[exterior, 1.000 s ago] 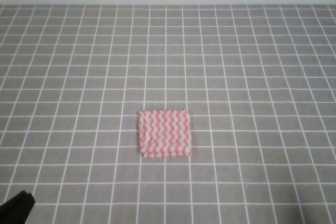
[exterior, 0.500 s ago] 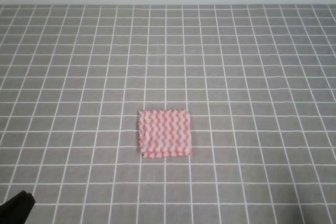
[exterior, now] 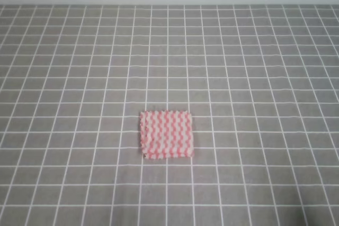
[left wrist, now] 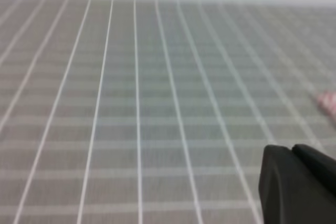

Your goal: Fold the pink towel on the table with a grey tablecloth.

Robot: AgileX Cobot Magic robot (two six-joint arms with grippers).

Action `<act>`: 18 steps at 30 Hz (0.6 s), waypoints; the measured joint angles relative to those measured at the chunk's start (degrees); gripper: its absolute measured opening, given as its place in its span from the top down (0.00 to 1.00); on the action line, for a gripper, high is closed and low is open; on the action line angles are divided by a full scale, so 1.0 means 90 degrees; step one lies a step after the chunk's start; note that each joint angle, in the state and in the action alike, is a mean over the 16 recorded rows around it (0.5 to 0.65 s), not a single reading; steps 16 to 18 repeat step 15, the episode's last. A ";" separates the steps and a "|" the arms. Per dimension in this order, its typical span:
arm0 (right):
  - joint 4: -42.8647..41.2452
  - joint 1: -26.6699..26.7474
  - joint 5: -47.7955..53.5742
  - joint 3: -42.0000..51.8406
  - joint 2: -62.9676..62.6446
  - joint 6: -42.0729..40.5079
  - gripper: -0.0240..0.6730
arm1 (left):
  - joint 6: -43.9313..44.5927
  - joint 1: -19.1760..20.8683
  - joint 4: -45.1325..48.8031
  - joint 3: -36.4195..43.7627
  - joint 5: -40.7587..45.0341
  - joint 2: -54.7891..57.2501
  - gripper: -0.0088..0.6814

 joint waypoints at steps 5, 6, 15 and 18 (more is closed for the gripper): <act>0.0005 0.0001 -0.0004 0.0007 -0.0002 0.0003 0.99 | -0.0053 0.0216 0.0021 -0.0024 0.0466 -0.0072 0.99; 0.0006 0.0001 -0.0004 0.0007 -0.0002 0.0003 0.99 | -0.0053 0.0234 0.0018 -0.0032 0.0523 -0.0062 0.99; 0.0007 0.0005 -0.0024 0.0027 -0.0011 0.0010 0.99 | -0.0053 0.0260 0.0008 -0.0073 0.0661 -0.0019 0.99; 0.0007 0.0005 -0.0024 0.0027 -0.0011 0.0010 0.99 | -0.0053 0.0260 0.0008 -0.0073 0.0661 -0.0019 0.99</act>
